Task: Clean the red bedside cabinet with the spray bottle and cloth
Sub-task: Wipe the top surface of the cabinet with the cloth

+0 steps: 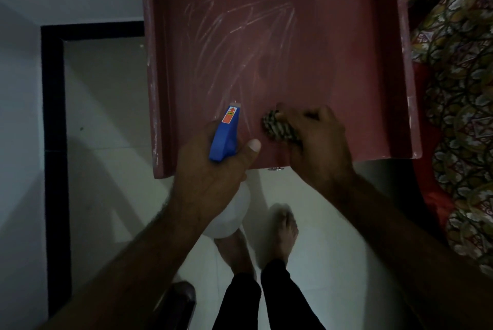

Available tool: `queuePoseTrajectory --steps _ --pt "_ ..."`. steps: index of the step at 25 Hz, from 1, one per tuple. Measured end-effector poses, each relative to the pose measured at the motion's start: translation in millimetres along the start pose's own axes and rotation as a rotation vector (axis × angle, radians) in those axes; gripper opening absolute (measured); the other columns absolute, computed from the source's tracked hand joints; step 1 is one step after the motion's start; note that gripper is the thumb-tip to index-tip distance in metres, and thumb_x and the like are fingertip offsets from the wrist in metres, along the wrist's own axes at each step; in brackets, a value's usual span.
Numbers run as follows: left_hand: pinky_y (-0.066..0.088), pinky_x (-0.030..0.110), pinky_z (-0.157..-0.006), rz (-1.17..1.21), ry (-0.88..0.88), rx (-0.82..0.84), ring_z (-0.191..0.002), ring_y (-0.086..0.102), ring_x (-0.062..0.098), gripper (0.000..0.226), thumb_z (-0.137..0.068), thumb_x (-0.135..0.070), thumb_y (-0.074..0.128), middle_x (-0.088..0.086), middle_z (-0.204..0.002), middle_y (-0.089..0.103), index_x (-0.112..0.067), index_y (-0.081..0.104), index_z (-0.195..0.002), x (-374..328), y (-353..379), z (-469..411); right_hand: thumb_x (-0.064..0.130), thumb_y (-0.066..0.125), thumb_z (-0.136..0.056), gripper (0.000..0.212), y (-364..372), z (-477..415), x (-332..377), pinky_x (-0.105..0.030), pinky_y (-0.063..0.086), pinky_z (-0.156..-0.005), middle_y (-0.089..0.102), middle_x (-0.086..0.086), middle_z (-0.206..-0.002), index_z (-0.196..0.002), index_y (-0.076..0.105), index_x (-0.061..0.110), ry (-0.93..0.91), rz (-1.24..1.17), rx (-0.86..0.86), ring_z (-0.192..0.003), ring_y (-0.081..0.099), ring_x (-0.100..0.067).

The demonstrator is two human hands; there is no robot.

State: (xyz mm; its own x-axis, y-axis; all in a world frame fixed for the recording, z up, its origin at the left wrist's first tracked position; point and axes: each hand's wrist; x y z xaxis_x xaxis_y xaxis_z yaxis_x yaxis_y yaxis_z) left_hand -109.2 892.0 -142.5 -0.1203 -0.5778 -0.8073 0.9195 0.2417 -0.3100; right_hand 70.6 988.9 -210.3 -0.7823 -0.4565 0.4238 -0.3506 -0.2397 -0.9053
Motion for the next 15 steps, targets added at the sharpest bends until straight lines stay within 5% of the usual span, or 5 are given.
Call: queuePoseTrajectory --steps 5,9,12,15 --pt "0.051 0.01 -0.056 -0.005 -0.039 -0.004 -0.064 0.07 0.016 0.033 -0.089 -0.03 0.074 0.019 -0.08 0.07 0.001 0.063 -0.096 -1.0 -0.1 -1.8 0.05 0.033 -0.068 0.085 5.5 -42.3 7.6 -0.042 0.052 -0.094 0.061 -0.018 -0.122 -0.151 0.043 0.038 0.104 -0.014 0.118 -0.108 0.058 -0.038" --pt "0.049 0.009 -0.054 -0.026 -0.036 -0.025 -0.061 0.067 0.015 0.033 -0.089 -0.03 0.074 0.018 -0.076 0.07 0.0 0.063 -0.092 -9.4 -0.3 -6.6 0.027 0.065 -0.078 0.083 4.5 -68.2 8.5 -0.039 0.051 -0.097 0.059 -0.014 -0.126 -0.154 0.036 0.042 0.157 -0.015 0.142 -0.113 0.056 -0.035" --pt "0.05 0.01 -0.055 -0.033 -0.027 -0.04 -0.065 0.066 0.023 0.032 -0.089 -0.03 0.074 0.018 -0.077 0.07 0.0 0.063 -0.091 -17.4 0.4 -13.0 0.008 0.072 -0.074 0.078 -1.5 -21.5 12.7 -0.052 0.056 -0.087 0.067 -0.016 -0.117 -0.146 0.052 0.028 0.092 -0.03 0.081 -0.106 0.059 -0.039" --pt "0.048 0.009 -0.054 -0.012 -0.053 -0.061 -0.064 0.067 0.02 0.031 -0.09 -0.03 0.074 0.017 -0.078 0.07 -0.001 0.063 -0.092 -23.7 3.9 -20.0 0.008 0.07 -0.072 0.074 -2.7 -29.6 11.9 -0.058 0.056 -0.084 0.068 -0.018 -0.113 -0.144 0.057 0.022 0.096 -0.099 0.028 -0.104 0.06 -0.043"
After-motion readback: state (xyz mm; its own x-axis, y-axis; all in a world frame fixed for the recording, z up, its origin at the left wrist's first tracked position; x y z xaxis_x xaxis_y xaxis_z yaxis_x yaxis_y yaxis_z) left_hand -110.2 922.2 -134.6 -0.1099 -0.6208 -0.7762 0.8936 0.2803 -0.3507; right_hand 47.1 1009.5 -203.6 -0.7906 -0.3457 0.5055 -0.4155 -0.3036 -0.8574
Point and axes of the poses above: each hand's wrist, its own z-axis away from the middle knuckle, its own y-axis out of the palm, x = y × z
